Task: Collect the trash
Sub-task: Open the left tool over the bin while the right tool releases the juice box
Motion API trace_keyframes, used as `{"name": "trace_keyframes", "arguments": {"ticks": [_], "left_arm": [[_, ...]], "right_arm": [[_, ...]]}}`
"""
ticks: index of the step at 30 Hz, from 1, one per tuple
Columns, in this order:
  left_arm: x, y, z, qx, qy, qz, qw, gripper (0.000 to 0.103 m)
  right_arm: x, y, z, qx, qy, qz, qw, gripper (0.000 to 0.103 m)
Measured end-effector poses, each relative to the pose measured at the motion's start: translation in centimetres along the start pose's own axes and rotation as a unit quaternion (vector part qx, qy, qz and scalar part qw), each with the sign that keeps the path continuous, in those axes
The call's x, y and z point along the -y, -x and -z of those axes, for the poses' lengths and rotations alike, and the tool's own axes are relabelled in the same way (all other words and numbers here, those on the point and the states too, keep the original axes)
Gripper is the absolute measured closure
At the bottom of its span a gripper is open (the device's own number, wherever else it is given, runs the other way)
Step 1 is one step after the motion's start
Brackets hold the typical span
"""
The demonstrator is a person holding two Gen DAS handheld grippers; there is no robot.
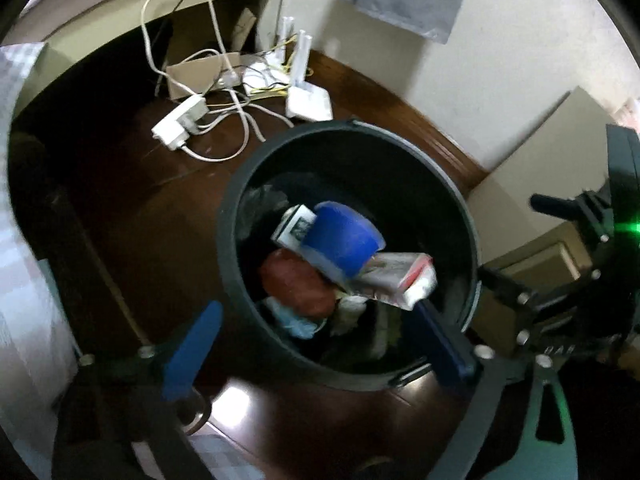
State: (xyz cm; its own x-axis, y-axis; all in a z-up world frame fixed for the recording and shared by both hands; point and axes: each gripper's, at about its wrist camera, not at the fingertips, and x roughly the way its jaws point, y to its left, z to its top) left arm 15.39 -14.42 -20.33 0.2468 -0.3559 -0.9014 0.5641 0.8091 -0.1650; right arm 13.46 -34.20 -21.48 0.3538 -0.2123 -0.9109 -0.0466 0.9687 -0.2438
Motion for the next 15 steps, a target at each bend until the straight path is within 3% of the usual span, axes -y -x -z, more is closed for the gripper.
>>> {"name": "trace_keyframes", "arguments": {"ticks": [15], "left_arm": [[1.3,2.5,0.2,0.026,-0.022,-0.021,0.9992,0.003]], "right_arm": [[1.1,2.1,0.1,0.02,-0.03,-0.003,0.999,0.0]]}}
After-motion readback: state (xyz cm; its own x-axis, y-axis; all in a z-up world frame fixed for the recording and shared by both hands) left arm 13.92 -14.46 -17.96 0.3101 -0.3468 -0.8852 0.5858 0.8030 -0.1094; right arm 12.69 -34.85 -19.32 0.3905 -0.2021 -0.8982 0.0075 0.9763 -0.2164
